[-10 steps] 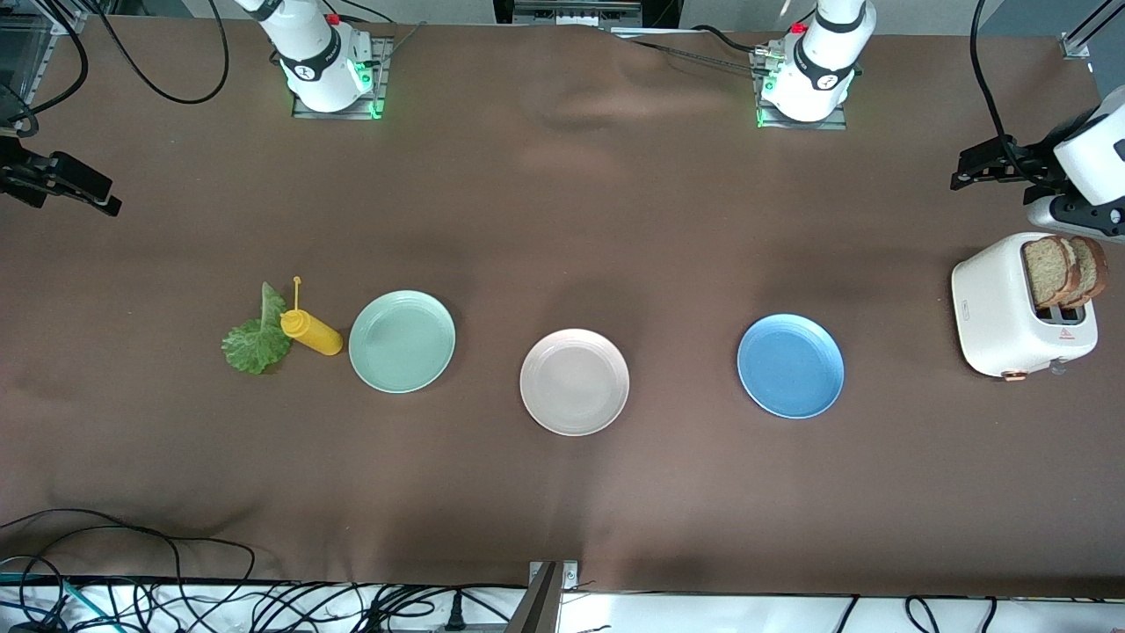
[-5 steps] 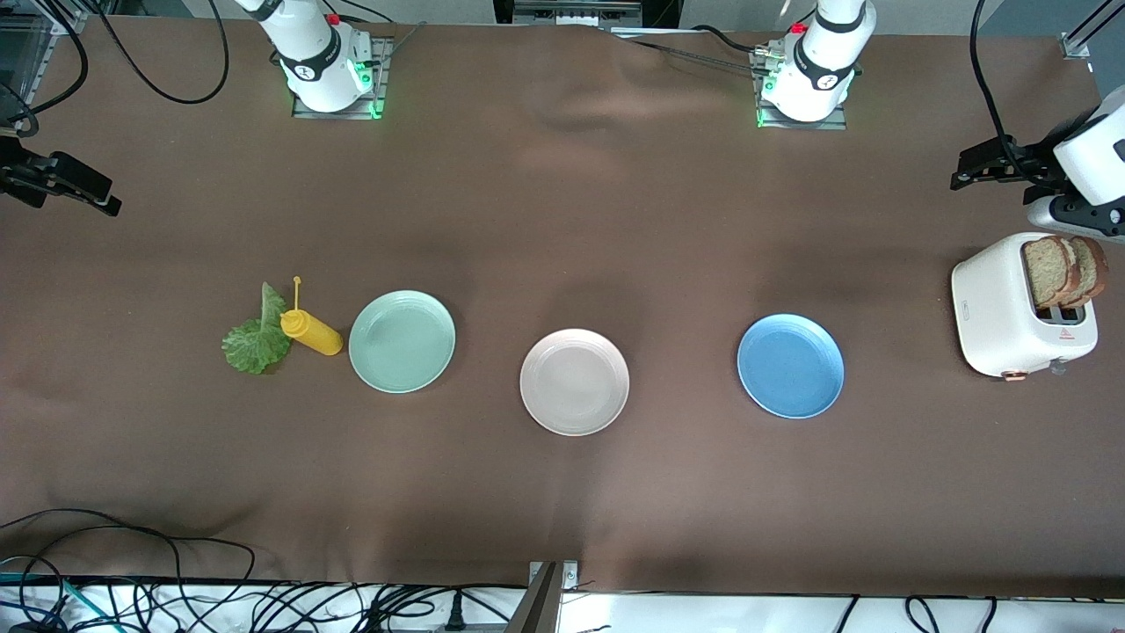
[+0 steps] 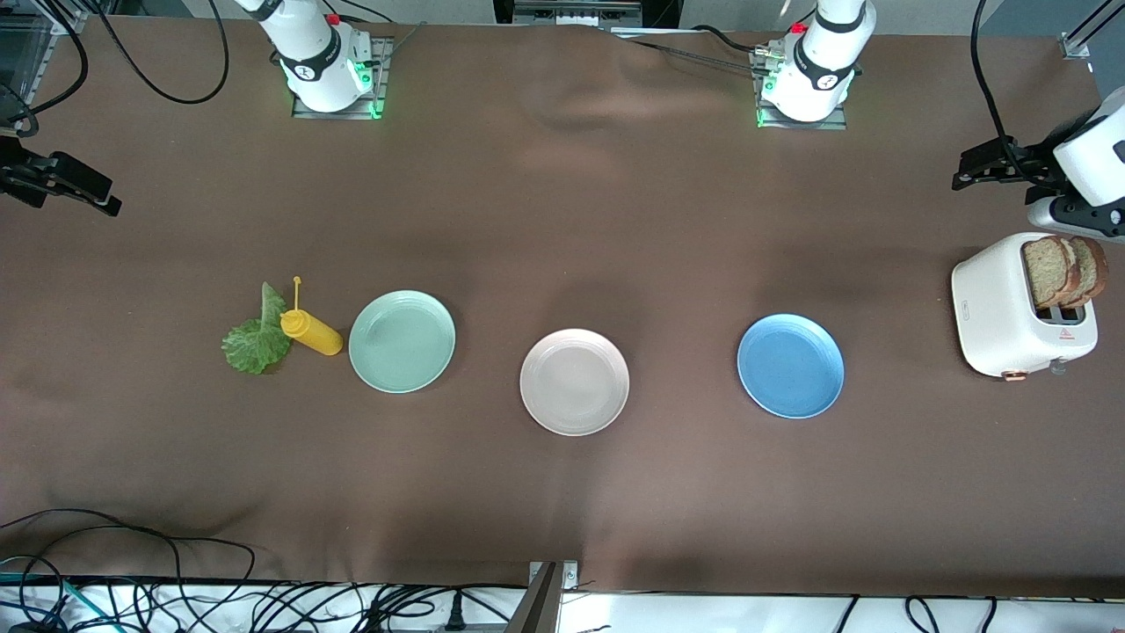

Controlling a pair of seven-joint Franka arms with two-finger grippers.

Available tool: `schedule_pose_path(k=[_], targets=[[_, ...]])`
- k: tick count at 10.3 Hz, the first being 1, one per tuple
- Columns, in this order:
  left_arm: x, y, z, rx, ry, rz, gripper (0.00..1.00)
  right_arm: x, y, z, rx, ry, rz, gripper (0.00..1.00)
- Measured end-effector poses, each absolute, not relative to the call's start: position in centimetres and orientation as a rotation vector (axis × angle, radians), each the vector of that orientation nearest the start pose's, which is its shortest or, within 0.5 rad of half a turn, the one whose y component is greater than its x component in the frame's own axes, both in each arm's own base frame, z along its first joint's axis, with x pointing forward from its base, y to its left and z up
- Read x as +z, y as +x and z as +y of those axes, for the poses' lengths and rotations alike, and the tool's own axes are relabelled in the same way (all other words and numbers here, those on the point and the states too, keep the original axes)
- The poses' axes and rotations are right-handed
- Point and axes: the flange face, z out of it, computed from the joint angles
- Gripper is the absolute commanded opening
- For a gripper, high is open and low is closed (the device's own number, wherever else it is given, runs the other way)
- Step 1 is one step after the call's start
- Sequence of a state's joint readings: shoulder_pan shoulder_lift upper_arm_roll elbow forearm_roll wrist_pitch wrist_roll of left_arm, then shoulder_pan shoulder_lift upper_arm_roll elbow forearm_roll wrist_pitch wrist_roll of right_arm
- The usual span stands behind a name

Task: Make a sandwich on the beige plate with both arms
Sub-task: 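Lower the left gripper onto a bread slice in the toaster and grasp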

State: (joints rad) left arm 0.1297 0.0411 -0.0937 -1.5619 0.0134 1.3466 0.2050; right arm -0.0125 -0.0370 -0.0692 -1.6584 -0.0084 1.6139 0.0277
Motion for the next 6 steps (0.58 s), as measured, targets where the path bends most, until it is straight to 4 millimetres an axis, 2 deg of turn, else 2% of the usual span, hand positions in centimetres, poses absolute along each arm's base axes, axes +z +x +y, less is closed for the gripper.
schedule_pose_path(k=[2, 4, 6], targets=[[57.6, 54.1, 5.0, 0.417, -3.092, 0.196, 1.0, 60.7, 54.4, -4.6, 0.012, -3.142, 0.172, 1.0], [55.8, 54.1, 9.5, 0.443, -3.11, 0.13, 1.0, 60.7, 54.4, -4.7, 0.012, -3.142, 0.173, 1.0], [53.1, 54.4, 13.5, 0.507, -3.082, 0.07, 1.0, 60.7, 54.4, -4.7, 0.012, -3.142, 0.174, 1.0]])
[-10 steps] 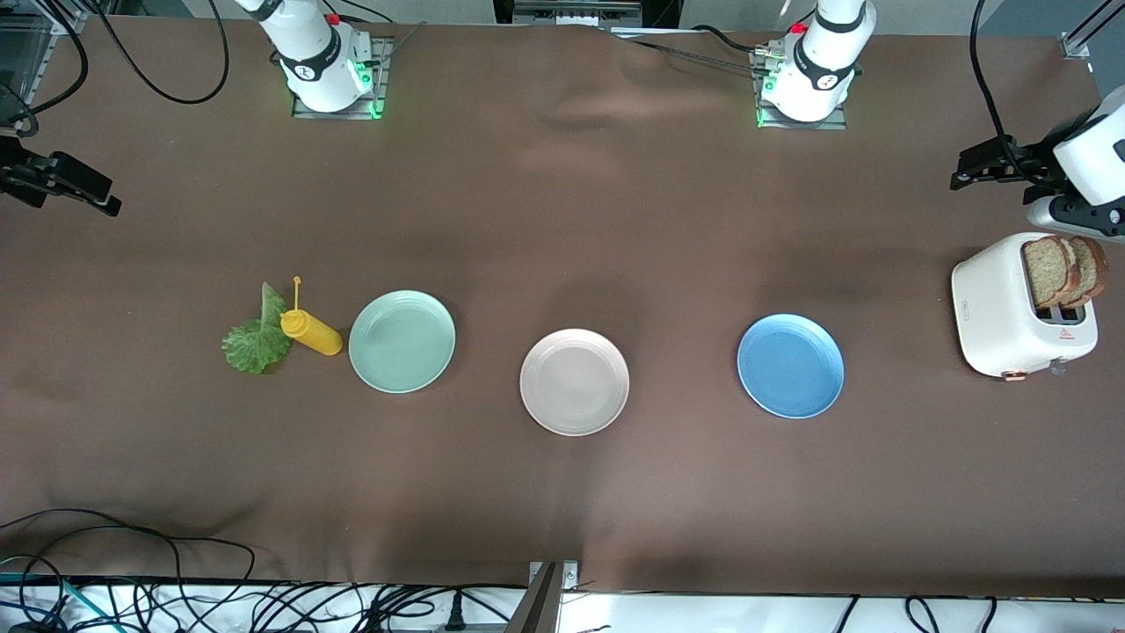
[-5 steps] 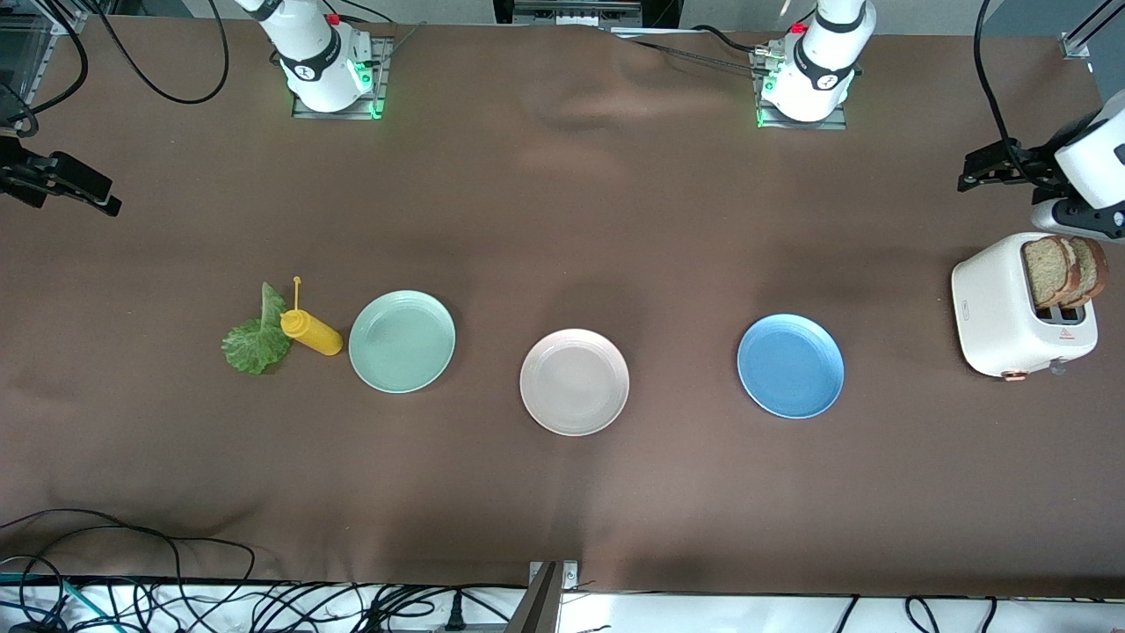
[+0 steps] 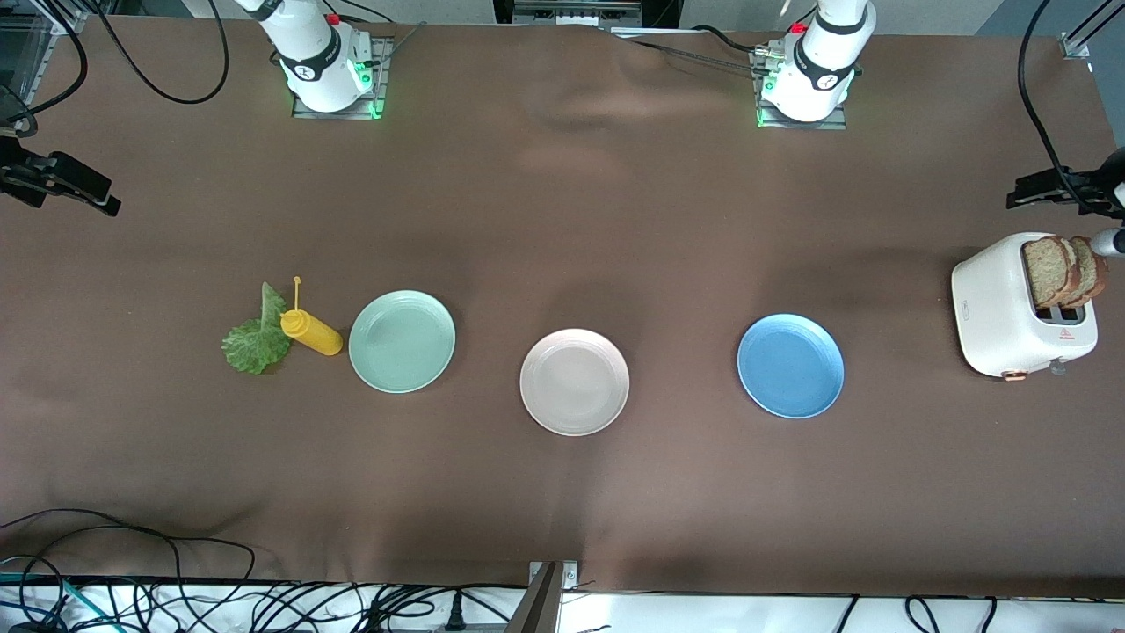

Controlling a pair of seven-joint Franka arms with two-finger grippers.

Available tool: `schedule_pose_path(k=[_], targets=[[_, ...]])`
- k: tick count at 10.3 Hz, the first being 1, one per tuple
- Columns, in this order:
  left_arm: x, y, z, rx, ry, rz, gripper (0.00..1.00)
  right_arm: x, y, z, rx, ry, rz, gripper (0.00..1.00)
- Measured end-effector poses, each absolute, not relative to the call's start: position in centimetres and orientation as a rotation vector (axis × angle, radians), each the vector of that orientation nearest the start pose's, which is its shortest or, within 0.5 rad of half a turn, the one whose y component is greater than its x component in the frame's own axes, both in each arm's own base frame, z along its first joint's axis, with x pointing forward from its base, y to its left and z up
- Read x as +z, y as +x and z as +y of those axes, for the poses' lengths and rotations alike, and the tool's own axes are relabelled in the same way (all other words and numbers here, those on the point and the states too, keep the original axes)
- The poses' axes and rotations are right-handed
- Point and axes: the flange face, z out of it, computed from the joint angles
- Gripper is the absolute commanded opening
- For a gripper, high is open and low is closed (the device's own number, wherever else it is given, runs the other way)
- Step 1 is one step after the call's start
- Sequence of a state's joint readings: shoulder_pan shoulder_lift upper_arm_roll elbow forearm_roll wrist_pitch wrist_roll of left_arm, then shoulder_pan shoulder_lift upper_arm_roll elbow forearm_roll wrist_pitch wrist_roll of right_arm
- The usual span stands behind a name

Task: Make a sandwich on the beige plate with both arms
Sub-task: 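Lower the left gripper onto a bread slice in the toaster and grasp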

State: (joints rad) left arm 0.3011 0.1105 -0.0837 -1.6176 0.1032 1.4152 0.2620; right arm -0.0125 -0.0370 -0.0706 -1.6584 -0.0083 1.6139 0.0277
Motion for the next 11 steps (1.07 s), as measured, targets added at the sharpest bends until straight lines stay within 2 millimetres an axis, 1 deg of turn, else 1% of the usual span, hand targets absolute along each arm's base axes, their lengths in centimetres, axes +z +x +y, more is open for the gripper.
schedule_pose_path(k=[2, 3, 4, 6, 8, 9, 11], targets=[[49.8, 54.7, 17.0, 0.573, -3.078, -0.004, 1.0, 60.7, 54.4, -4.7, 0.012, -3.142, 0.174, 1.0], [48.5, 54.8, 18.4, 0.591, -3.073, -0.028, 1.0, 60.7, 54.4, -4.7, 0.012, -3.142, 0.174, 1.0], [47.1, 55.1, 19.5, 0.606, -3.057, -0.038, 1.0, 60.7, 54.4, -4.7, 0.012, -3.142, 0.174, 1.0], [43.7, 55.4, 22.4, 0.631, -3.065, -0.045, 1.0, 60.7, 54.4, -4.7, 0.012, -3.142, 0.174, 1.0], [40.5, 55.1, 25.6, 0.669, -3.09, -0.043, 1.0, 60.7, 54.4, -4.7, 0.012, -3.142, 0.174, 1.0], [39.3, 55.0, 26.6, 0.678, -3.097, -0.05, 1.0, 60.7, 54.4, -4.7, 0.012, -3.142, 0.174, 1.0], [38.3, 55.1, 26.7, 0.691, -3.101, -0.043, 1.0, 60.7, 54.4, -4.7, 0.012, -3.142, 0.174, 1.0]])
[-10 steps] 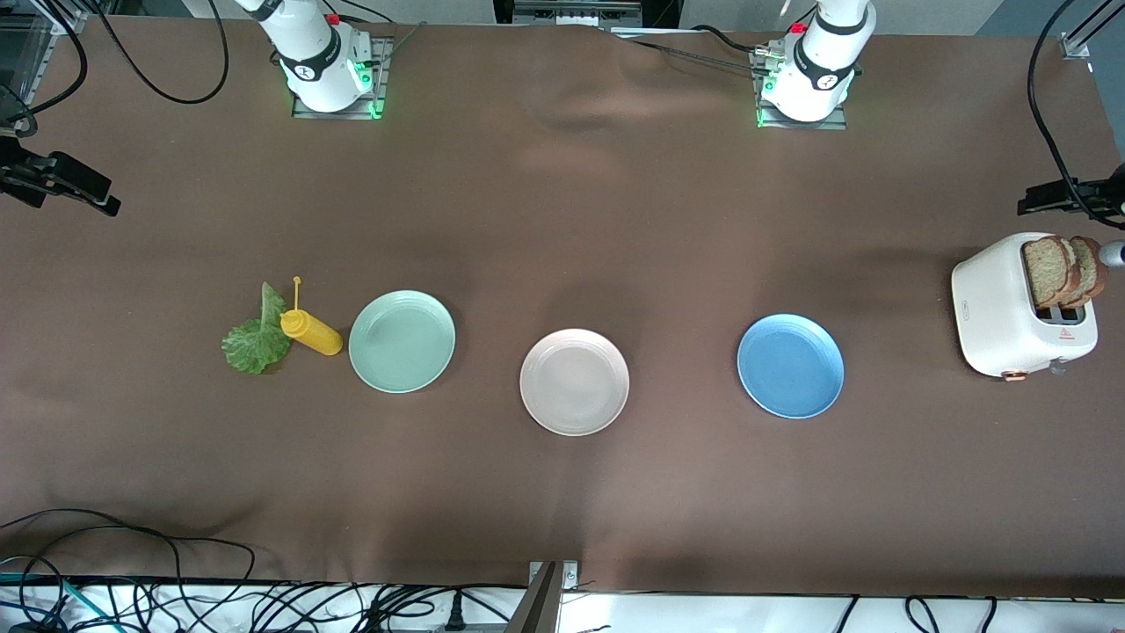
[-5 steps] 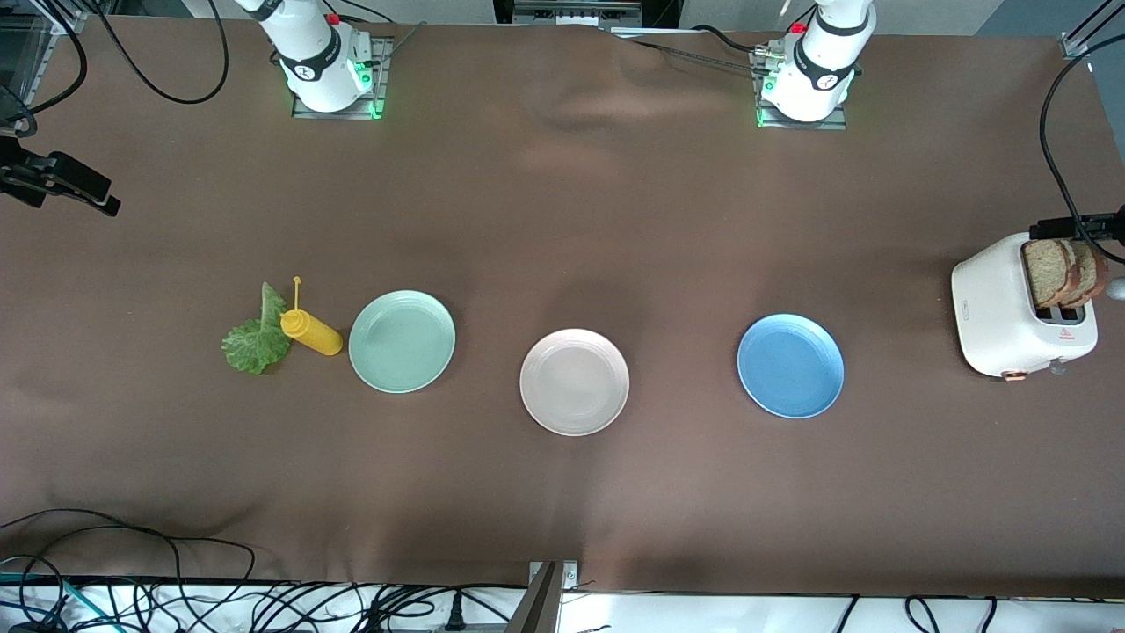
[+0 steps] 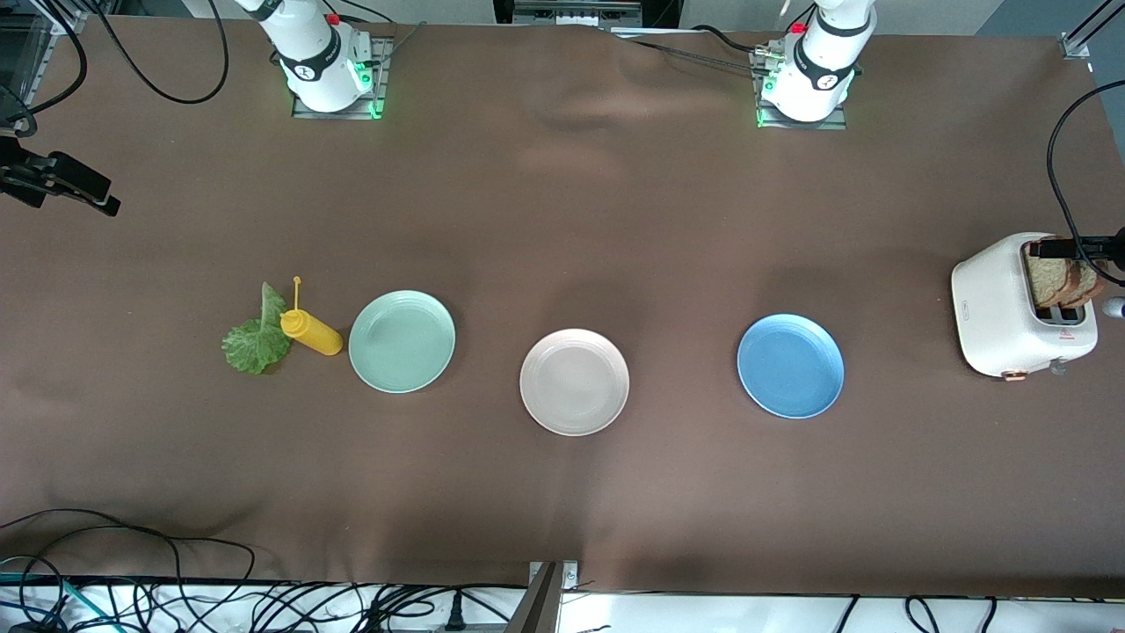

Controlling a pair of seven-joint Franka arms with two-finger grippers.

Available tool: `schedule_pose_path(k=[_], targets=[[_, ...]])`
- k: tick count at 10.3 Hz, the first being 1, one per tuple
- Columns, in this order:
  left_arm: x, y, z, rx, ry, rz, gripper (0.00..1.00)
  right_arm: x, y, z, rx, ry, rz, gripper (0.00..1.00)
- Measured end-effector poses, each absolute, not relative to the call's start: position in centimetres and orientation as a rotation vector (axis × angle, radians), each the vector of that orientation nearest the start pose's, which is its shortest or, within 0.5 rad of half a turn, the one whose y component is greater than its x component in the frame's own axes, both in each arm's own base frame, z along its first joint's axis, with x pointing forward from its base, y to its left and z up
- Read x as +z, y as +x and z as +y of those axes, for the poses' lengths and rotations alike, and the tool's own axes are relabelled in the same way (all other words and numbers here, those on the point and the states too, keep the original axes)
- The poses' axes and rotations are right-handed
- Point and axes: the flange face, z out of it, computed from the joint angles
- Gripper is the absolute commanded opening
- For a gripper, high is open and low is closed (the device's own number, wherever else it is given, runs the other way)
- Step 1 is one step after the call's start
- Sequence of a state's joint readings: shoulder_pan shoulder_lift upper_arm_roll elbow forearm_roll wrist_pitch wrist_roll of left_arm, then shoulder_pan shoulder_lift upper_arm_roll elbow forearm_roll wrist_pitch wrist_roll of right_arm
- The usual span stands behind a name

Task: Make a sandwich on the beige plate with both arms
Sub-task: 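Lower the left gripper onto a bread slice in the toaster and grasp, then lift the bread slice out of the toaster with the left gripper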

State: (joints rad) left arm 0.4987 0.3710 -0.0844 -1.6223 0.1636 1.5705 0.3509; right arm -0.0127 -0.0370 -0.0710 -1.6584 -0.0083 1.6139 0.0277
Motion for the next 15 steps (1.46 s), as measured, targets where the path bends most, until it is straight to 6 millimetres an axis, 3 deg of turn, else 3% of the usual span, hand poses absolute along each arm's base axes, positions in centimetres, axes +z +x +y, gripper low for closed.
schedule_pose_path(k=[5, 6, 8, 9, 10, 15], targets=[[36.5, 55.5, 27.2, 0.685, -3.108, -0.044, 1.0, 60.7, 54.4, -4.7, 0.012, -3.142, 0.174, 1.0], [36.2, 55.5, 27.6, 0.682, -3.109, -0.052, 0.89, 60.7, 54.4, -4.7, 0.012, -3.142, 0.174, 1.0], [35.7, 55.4, 28.1, 0.687, -3.112, -0.061, 0.39, 60.7, 54.4, -4.7, 0.012, -3.142, 0.174, 1.0], [35.6, 55.4, 28.4, 0.685, -3.117, -0.044, 0.04, 60.7, 54.4, -4.7, 0.012, -3.142, 0.174, 1.0], [35.7, 55.4, 28.8, 0.678, -3.126, -0.004, 0.0, 60.7, 54.4, -4.7, 0.012, -3.142, 0.175, 1.0], [36.8, 55.9, 29.3, 0.64, -3.137, 0.092, 0.0, 60.7, 54.4, -4.7, 0.012, -3.142, 0.174, 1.0]])
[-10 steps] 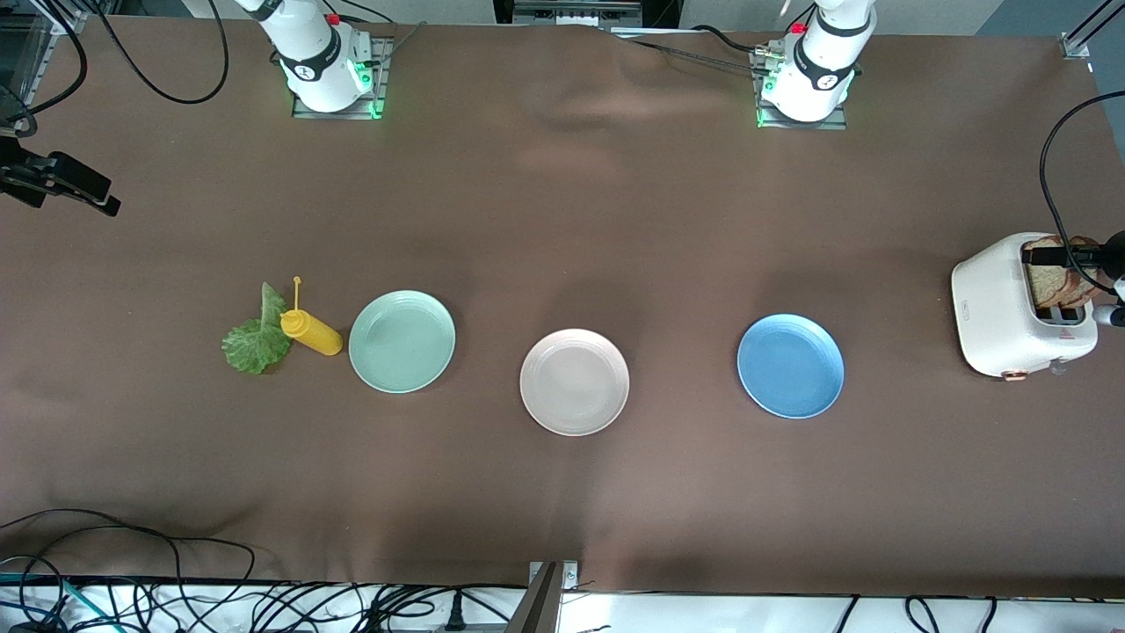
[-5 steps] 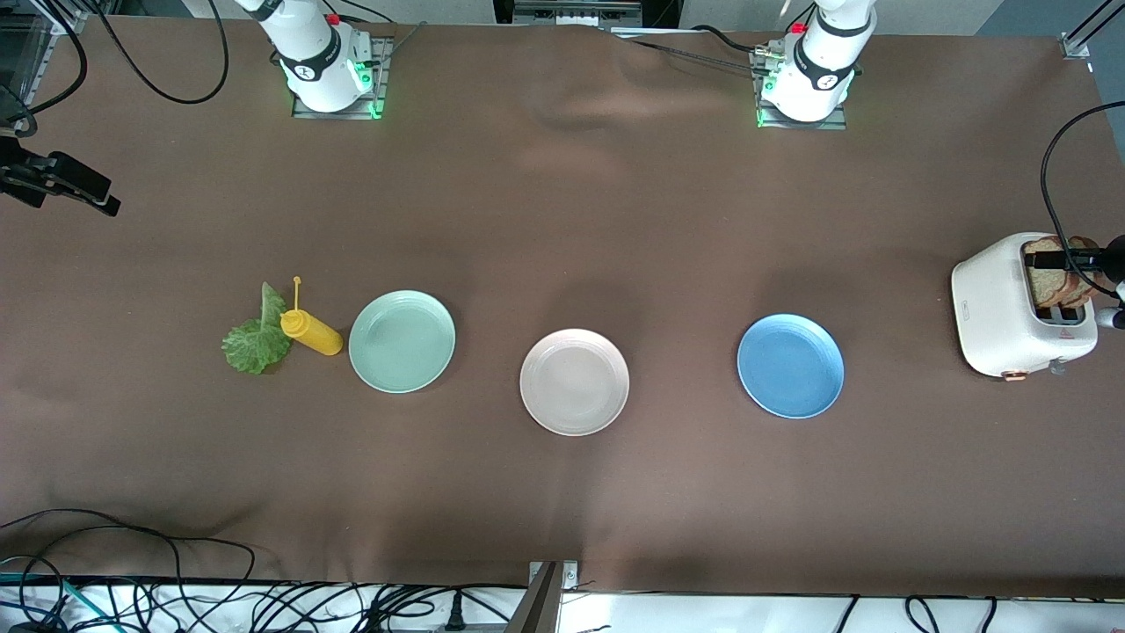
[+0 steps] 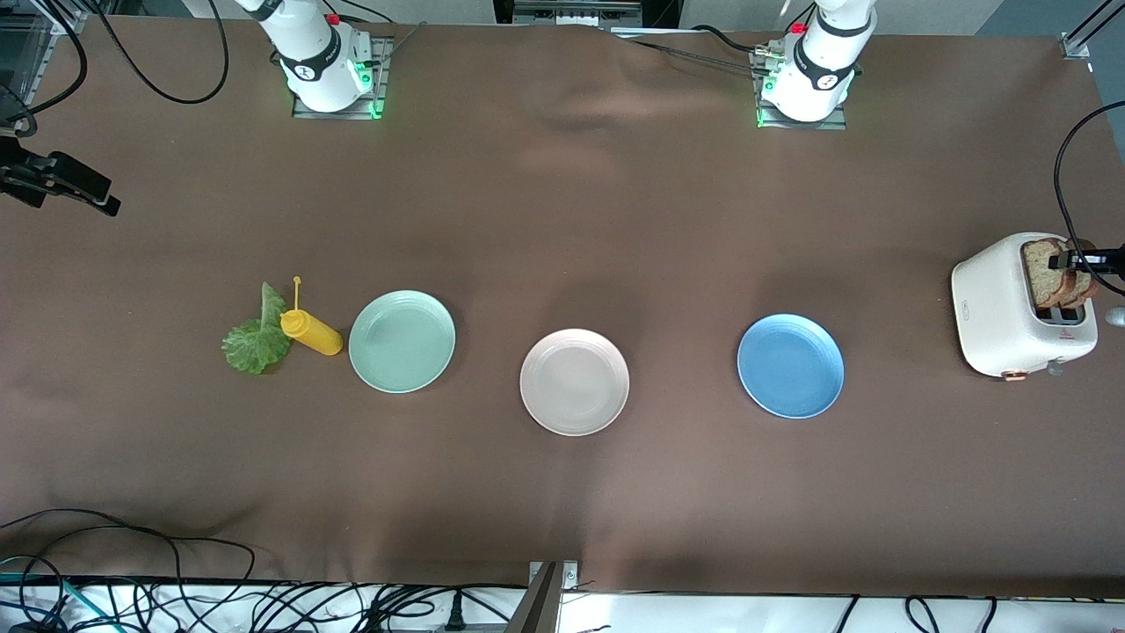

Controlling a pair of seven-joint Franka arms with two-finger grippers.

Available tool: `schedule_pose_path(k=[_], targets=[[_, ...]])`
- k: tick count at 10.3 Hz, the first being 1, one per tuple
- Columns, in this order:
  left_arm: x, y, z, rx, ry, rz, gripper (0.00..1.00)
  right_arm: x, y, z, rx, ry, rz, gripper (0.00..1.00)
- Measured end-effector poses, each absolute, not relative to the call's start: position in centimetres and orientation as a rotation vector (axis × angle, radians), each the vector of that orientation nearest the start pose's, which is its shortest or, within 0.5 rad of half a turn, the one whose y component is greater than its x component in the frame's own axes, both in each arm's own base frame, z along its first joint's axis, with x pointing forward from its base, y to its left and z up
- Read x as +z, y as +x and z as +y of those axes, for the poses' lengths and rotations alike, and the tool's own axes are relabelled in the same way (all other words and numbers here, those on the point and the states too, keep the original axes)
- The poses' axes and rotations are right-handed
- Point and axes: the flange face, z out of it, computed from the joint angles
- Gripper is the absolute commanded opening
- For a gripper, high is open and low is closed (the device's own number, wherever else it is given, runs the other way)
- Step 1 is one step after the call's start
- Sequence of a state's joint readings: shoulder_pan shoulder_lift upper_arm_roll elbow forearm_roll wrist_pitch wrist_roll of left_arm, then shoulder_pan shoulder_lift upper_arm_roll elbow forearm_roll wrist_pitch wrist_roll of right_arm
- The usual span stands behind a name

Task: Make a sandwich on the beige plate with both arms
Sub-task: 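Lift the bread slice out of the toaster with the left gripper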

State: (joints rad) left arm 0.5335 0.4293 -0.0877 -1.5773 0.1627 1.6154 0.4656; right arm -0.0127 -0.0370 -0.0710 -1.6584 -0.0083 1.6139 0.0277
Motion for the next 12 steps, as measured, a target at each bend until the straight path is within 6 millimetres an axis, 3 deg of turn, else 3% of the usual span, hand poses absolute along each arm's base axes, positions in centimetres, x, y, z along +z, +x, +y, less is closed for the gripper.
schedule_pose_path(k=[3, 6, 9, 12], targets=[[38.7, 56.1, 29.2, 0.661, -3.141, 0.106, 0.0, 60.7, 54.4, -4.7, 0.012, -3.142, 0.175, 1.0], [42.4, 56.5, 28.5, 0.694, -3.167, 0.101, 0.0, 60.7, 54.4, -4.7, 0.012, -3.142, 0.175, 1.0], [45.8, 57.6, 26.0, 0.69, -3.206, 0.154, 0.0, 60.7, 54.4, -4.7, 0.012, -3.142, 0.175, 1.0], [46.8, 58.8, 22.7, 0.649, -3.3, 0.26, 0.0, 60.7, 54.4, -4.8, 0.012, -3.142, 0.175, 1.0]])
